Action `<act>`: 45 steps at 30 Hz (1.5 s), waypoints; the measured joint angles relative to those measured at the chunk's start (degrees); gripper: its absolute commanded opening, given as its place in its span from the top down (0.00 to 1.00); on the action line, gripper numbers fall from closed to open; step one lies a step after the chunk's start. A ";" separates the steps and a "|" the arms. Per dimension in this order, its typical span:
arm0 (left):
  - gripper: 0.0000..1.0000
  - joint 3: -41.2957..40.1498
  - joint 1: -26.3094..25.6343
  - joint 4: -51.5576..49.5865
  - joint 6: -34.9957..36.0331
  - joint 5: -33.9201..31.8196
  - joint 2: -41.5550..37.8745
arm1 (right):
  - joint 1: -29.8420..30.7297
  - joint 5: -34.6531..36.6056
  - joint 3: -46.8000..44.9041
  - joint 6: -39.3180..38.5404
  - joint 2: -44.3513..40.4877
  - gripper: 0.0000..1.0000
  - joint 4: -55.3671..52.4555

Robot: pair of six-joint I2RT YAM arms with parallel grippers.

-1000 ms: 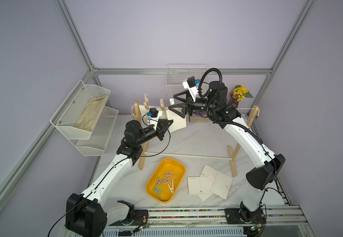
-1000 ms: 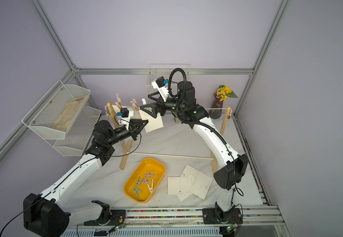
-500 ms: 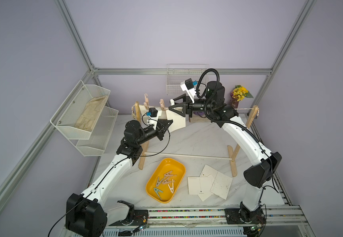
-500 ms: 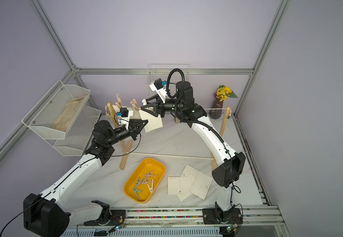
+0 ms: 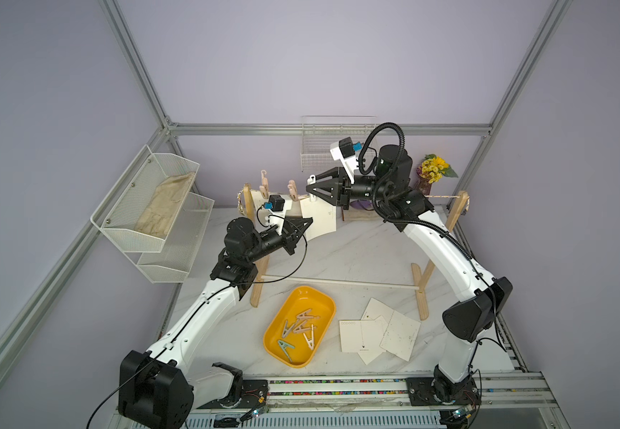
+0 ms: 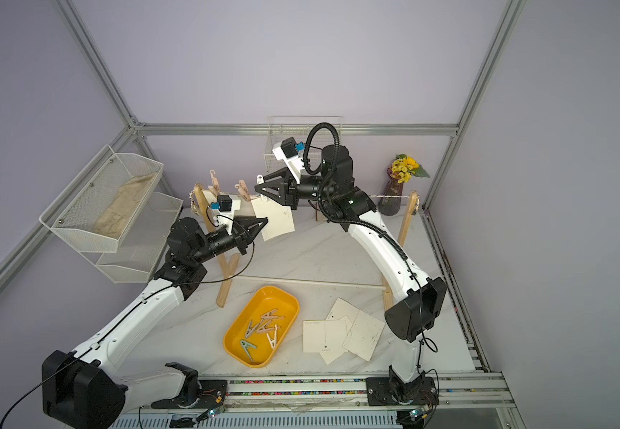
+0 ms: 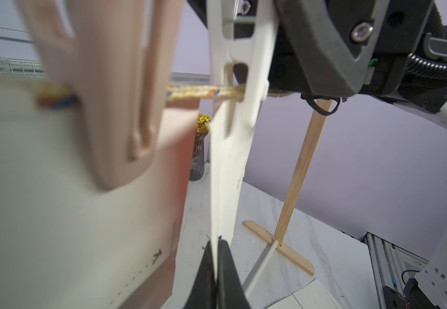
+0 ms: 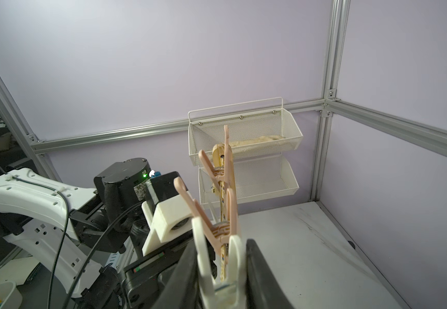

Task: Remove the postcards from the strings
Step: Remove the clamp from the clothesline, then place the clamp in the storage box.

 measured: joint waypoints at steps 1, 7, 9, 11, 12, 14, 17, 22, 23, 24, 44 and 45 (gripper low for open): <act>1.00 0.00 0.00 0.00 -0.35 0.17 -0.11 | 0.00 0.07 0.00 0.17 0.00 0.75 0.35; 1.00 -0.09 0.00 -0.55 -0.63 3.61 -1.53 | 0.00 1.36 0.00 0.81 -0.22 0.79 2.40; 1.00 -0.17 -0.07 -1.25 -0.61 4.52 -2.38 | 0.00 2.32 0.00 0.81 -0.66 0.79 2.93; 1.00 -0.83 -0.13 -1.90 -0.35 5.25 -3.78 | 0.02 3.74 0.00 0.66 -1.44 0.79 3.82; 1.00 -1.25 -0.20 -2.34 -0.31 5.44 -4.52 | 0.02 4.28 0.00 0.63 -1.90 0.79 4.28; 1.00 -2.36 -0.52 -3.32 -0.11 5.62 -6.34 | 0.02 5.68 -0.35 0.59 -3.10 0.79 5.75; 1.00 -3.48 -0.90 -4.59 1.01 5.66 -8.57 | 0.02 7.06 -1.75 0.55 -5.29 0.80 7.96; 1.00 -3.61 -1.18 -7.37 1.42 6.01 -11.10 | 0.02 7.96 -3.15 0.28 -7.41 0.80 9.88; 1.00 -3.61 -1.18 -7.91 1.60 6.14 -11.85 | 0.02 8.07 -3.93 0.22 -7.93 0.80 10.12; 1.00 -3.61 -1.18 -8.59 1.90 6.27 -12.96 | 0.02 8.13 -5.51 0.07 -8.94 0.79 10.25; 1.00 -4.44 -1.25 -21.64 13.75 -23.06 -43.52 | 10.73 13.90 -41.86 -6.23 -31.12 0.78 10.97; 1.00 -4.44 -1.25 -22.18 13.86 -23.76 -43.52 | 12.92 14.80 -43.56 -6.80 -29.92 0.78 10.97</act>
